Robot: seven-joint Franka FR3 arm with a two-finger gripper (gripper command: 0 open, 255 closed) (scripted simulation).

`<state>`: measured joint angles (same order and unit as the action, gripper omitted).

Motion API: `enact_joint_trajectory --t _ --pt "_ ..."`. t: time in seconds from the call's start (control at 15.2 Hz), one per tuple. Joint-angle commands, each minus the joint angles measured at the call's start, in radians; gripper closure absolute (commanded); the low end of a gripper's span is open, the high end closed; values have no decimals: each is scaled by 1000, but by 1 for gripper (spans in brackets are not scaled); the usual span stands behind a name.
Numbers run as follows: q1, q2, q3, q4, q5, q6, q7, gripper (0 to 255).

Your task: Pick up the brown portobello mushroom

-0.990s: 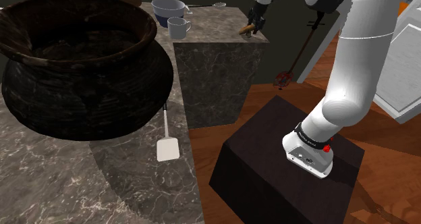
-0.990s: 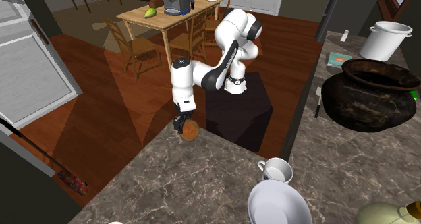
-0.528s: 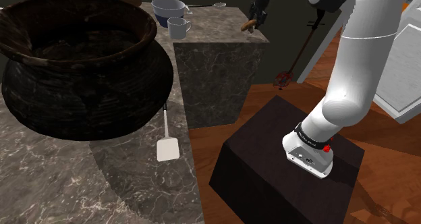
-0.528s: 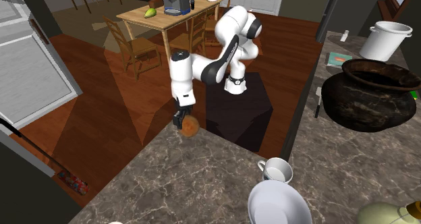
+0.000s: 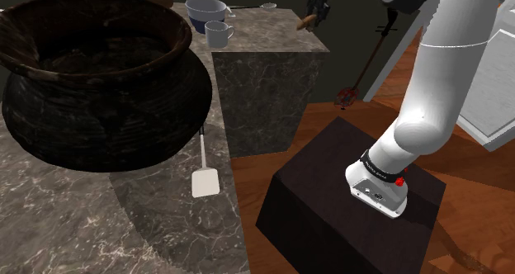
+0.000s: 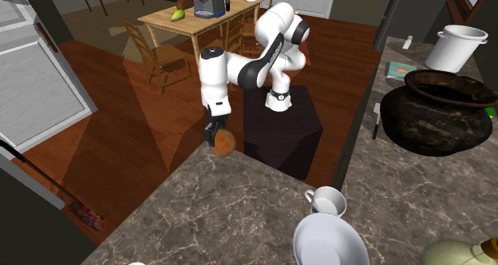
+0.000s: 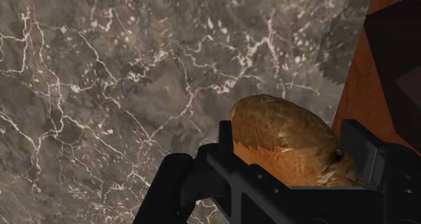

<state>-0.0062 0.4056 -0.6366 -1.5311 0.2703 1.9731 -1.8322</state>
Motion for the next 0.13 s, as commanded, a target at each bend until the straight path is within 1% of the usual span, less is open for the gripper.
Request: enact_joint_trajectory --t 0.0,0.07 --pt "-3 -1 -1 15 -1 -15 0 255" --pt "-3 -1 -1 15 -1 -15 -1 255"
